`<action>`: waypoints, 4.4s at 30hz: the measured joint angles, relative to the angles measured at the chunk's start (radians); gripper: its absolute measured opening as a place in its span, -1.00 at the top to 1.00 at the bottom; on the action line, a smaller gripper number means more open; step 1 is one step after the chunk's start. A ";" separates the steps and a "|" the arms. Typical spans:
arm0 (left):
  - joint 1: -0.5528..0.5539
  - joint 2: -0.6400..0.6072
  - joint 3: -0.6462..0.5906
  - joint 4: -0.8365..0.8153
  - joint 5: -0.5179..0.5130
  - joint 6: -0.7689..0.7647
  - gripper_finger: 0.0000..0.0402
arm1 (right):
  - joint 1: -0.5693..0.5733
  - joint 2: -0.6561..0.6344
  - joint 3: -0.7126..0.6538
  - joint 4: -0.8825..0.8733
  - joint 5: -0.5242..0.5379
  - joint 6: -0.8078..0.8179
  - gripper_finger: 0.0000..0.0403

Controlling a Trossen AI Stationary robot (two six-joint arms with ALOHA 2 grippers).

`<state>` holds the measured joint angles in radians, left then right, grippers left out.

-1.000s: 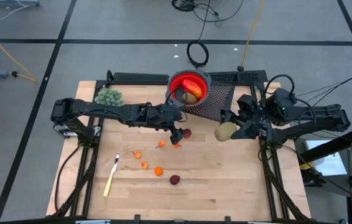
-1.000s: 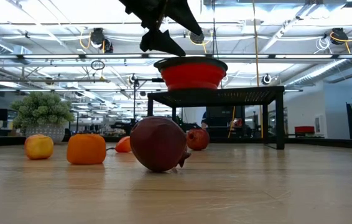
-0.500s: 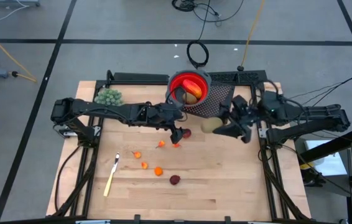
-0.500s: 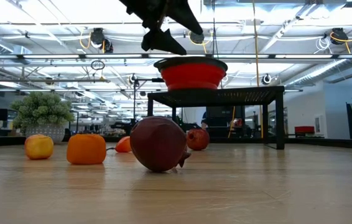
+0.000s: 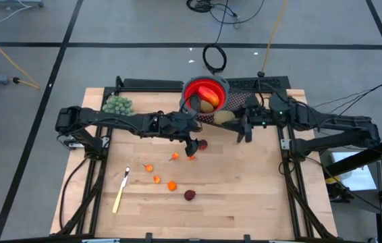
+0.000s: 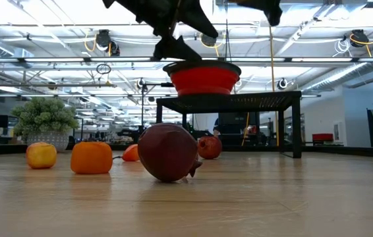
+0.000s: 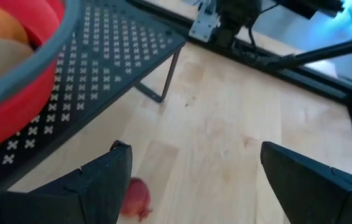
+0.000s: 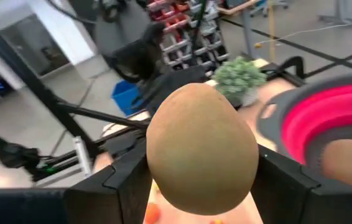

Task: Pick & Place Fruit
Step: Put the kiwi into the red strainer bowl on the shelf

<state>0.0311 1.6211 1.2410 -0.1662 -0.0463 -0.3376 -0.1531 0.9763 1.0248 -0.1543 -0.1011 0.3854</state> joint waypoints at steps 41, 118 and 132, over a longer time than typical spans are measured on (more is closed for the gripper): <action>0.001 -0.308 -0.004 -0.276 -0.042 0.167 -0.76 | -0.294 0.356 0.001 0.452 -0.006 -0.125 -0.10; 0.001 -0.986 -0.601 -0.136 -0.139 -0.003 -0.76 | -0.250 0.543 0.177 0.284 0.053 -0.243 -0.10; 0.001 -0.986 -0.601 -0.116 -0.140 -0.006 -0.76 | -0.244 0.543 0.243 0.076 0.126 -0.319 -0.10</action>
<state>0.0322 0.6350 0.6403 -0.2821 -0.1860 -0.3431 -0.3969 1.5188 1.2678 -0.0779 0.0250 0.0662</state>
